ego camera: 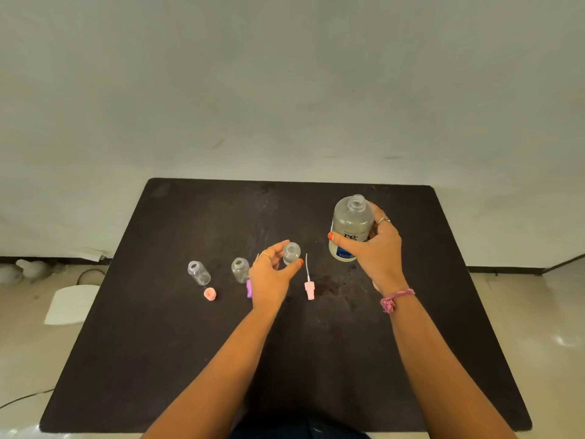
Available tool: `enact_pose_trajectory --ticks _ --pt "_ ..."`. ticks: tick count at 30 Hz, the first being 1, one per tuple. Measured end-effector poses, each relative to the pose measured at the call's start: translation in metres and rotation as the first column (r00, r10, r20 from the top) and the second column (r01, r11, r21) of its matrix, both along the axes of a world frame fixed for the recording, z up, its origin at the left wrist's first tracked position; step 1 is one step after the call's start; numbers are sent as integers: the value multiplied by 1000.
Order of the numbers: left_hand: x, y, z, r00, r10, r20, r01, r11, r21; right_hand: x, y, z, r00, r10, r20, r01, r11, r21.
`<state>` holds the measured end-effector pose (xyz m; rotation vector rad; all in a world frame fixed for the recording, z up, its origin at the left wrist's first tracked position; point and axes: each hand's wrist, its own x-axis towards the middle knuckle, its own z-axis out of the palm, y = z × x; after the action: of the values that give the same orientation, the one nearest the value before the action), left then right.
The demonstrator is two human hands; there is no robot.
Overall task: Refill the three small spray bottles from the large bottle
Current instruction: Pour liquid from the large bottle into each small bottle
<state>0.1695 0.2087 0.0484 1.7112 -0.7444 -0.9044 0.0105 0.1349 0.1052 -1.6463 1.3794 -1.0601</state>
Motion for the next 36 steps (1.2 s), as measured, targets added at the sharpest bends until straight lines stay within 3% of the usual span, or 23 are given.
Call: enact_pose_trajectory --ticks 10,16,36 --pt "11 -7 -43 998 -64 2 63 983 175 10 6 -28 999 -40 -22 41 998 42" --pt "10 -15 -52 989 -128 78 103 958 268 8 7 -41 998 -45 -42 48 997 54" --pt "17 -19 -67 977 -199 73 166 933 320 7 2 -60 997 -46 -67 51 996 75"
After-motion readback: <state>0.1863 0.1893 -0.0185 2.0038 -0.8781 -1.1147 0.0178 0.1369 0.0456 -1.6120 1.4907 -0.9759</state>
